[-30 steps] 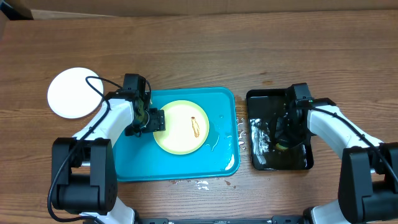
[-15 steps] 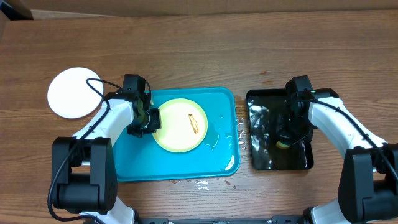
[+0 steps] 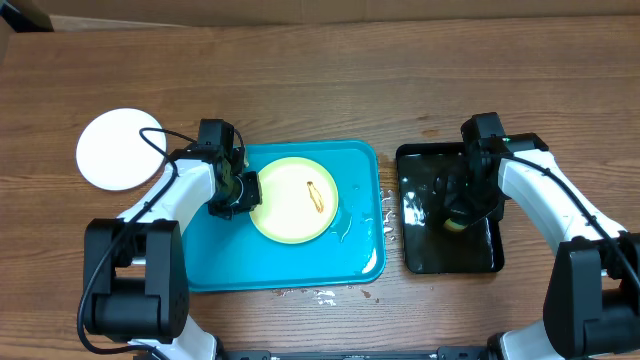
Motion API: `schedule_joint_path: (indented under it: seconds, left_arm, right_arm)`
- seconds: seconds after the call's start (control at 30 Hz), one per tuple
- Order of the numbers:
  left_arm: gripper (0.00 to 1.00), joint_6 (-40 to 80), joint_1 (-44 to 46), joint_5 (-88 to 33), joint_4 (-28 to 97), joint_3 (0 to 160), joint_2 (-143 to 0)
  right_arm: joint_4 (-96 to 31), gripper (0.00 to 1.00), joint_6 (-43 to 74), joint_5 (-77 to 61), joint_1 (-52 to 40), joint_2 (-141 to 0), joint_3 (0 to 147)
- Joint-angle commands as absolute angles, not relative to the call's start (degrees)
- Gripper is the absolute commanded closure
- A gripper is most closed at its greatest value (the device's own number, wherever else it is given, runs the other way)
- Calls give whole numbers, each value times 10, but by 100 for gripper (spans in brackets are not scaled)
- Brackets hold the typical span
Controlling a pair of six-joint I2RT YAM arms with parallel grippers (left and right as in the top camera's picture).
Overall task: Clean dirty plates on tray and stack at the side
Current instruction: 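Grasp the sponge in the black tray with the right gripper, then move the sponge leftward over the yellow plate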
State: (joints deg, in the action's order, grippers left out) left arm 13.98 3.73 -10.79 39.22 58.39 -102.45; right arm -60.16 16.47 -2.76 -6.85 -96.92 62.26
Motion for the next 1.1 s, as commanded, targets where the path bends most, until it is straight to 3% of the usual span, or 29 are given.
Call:
schedule_joint_path:
  seconds: [0.0, 0.23, 0.77, 1.07]
  left_arm:
    - [96, 149, 39, -116, 402, 568, -1045]
    - [94, 180, 41, -140, 438, 567, -1045]
    - [96, 116, 43, -140, 439, 567, -1045]
    - [96, 120, 73, -140, 435, 567, -1045]
  right_arm:
    - [-600, 96, 163, -31, -71, -968, 637]
    - [-624, 96, 163, -31, -71, -968, 637]
    - [-683, 96, 160, -52, -71, -968, 651]
    - [-735, 96, 146, -91, -71, -968, 759]
